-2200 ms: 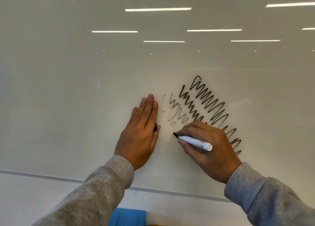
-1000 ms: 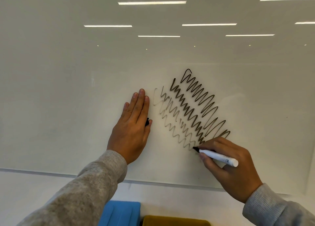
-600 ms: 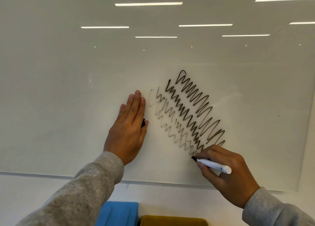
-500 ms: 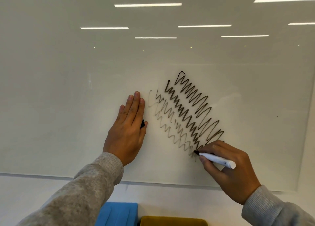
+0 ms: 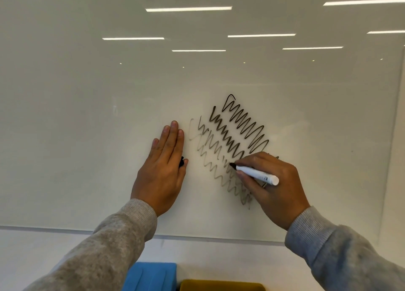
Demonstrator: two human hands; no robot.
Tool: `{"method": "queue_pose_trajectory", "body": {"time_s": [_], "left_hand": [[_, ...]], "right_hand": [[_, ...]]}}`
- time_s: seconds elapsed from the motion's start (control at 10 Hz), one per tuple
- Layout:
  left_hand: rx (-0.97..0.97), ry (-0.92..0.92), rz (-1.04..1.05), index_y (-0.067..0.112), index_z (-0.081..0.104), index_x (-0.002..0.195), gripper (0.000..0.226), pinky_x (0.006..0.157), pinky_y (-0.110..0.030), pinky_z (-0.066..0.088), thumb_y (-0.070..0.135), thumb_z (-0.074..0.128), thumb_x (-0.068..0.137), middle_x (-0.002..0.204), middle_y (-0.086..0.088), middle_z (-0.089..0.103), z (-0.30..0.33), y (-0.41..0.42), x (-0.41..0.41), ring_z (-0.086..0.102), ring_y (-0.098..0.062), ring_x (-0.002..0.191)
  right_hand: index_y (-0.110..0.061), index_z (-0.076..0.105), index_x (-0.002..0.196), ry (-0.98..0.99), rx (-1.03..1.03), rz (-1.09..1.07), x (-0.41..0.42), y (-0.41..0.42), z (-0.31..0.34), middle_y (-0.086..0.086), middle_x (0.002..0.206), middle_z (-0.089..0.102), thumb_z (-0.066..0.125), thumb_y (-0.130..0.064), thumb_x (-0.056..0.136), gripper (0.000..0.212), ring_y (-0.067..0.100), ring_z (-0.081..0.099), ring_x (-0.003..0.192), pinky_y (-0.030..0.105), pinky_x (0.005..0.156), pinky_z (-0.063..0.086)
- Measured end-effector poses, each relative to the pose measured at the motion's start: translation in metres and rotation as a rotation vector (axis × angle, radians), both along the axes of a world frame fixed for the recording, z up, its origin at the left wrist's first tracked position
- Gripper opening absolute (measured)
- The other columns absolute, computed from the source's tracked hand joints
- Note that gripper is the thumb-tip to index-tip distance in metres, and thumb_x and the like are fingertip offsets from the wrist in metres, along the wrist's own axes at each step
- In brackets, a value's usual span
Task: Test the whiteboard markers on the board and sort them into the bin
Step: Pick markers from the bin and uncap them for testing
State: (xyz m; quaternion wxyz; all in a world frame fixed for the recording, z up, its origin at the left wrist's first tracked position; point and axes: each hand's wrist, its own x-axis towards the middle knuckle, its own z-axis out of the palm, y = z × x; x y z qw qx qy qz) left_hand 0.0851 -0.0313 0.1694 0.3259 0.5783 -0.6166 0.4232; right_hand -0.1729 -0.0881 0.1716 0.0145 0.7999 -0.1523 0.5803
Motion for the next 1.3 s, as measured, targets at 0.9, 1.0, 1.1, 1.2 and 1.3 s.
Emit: {"method": "queue_pose_trajectory", "body": {"time_s": [0.9,1.0,1.1,1.2,1.3], "left_hand": [[0.007,0.02,-0.014,0.006,0.009,0.158,0.06,0.123,-0.043,0.021,0.024,0.036,0.107,0.167,-0.007,0.001,-0.004,0.003,-0.001,0.001,-0.02,0.154],[0.015,0.021,-0.01,0.007,0.007,0.158,0.061,0.123,-0.042,0.021,0.024,0.035,0.107,0.168,-0.006,-0.001,-0.003,0.002,-0.002,0.0,-0.019,0.154],[0.015,0.014,-0.007,0.007,0.007,0.158,0.063,0.123,-0.042,0.02,0.028,0.033,0.105,0.168,-0.006,-0.001,-0.003,0.002,-0.001,0.001,-0.019,0.154],[0.014,0.014,-0.002,0.007,0.008,0.158,0.061,0.123,-0.042,0.021,0.026,0.034,0.106,0.168,-0.006,-0.001,-0.004,0.003,0.0,0.0,-0.019,0.154],[0.029,0.032,-0.015,0.007,0.008,0.158,0.062,0.123,-0.042,0.021,0.024,0.038,0.107,0.168,-0.006,-0.001,-0.006,0.004,0.0,0.0,-0.019,0.154]], "right_hand": [[-0.018,0.078,0.1,0.073,-0.007,-0.014,-0.011,0.004,-0.005,-0.011,0.094,0.072,0.069,-0.023,0.092,0.014,0.004,0.066,0.085,0.021,0.074,0.057],[-0.017,0.078,0.102,0.013,0.01,-0.018,-0.004,0.007,0.007,-0.01,0.095,0.072,0.069,-0.025,0.091,0.016,0.005,0.066,0.086,0.022,0.076,0.057],[-0.019,0.077,0.103,0.206,0.008,0.018,0.006,0.009,0.004,-0.01,0.096,0.071,0.068,-0.025,0.094,0.014,0.006,0.066,0.087,0.028,0.077,0.058],[-0.021,0.077,0.099,0.286,-0.015,0.003,0.004,0.008,-0.004,-0.012,0.093,0.071,0.069,-0.024,0.092,0.011,0.005,0.065,0.084,0.029,0.073,0.057],[-0.022,0.078,0.094,0.021,0.14,0.016,-0.011,0.013,-0.006,-0.016,0.089,0.073,0.076,-0.017,0.088,0.008,0.007,0.069,0.082,0.023,0.067,0.057]]}}
